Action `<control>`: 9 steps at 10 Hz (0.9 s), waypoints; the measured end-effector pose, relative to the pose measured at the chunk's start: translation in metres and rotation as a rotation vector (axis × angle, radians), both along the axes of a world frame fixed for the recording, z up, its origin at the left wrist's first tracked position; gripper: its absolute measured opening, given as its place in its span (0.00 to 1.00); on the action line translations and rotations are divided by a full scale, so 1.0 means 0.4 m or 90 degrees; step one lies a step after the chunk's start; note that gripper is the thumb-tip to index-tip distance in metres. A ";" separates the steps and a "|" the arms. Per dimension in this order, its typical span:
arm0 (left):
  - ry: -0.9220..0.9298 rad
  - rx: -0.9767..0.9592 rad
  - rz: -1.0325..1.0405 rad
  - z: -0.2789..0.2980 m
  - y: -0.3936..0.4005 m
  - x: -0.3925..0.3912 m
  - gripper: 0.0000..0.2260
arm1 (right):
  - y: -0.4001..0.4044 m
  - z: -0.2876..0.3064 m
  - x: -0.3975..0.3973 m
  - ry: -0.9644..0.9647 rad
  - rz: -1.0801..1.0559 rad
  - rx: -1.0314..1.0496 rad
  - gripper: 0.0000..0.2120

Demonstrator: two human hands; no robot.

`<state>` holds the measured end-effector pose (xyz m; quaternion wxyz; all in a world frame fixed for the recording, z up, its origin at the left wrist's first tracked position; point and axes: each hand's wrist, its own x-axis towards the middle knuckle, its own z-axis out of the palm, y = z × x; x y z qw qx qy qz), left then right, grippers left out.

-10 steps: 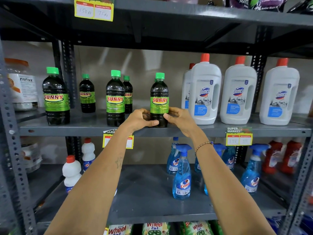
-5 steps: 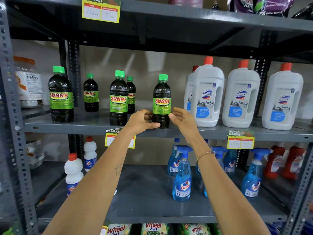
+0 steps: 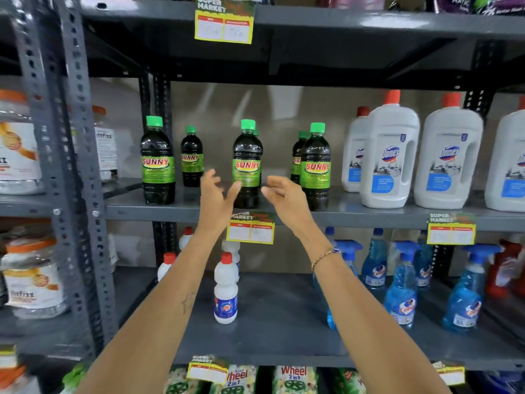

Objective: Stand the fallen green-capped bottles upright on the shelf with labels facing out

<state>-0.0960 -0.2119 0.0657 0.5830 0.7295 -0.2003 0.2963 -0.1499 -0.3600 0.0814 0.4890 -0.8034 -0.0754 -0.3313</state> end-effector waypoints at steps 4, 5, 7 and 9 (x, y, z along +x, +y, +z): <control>0.041 0.204 -0.038 0.008 0.027 0.041 0.17 | 0.036 -0.007 0.070 0.127 -0.027 -0.059 0.19; 0.035 0.193 -0.049 0.007 0.024 0.039 0.17 | 0.034 -0.006 0.068 0.135 -0.028 -0.046 0.19; 0.019 0.181 -0.052 -0.002 0.028 0.032 0.16 | 0.027 -0.003 0.065 0.148 -0.026 -0.076 0.21; 0.027 0.166 -0.030 -0.012 0.048 0.027 0.13 | 0.038 -0.025 0.030 0.074 -0.158 -0.145 0.17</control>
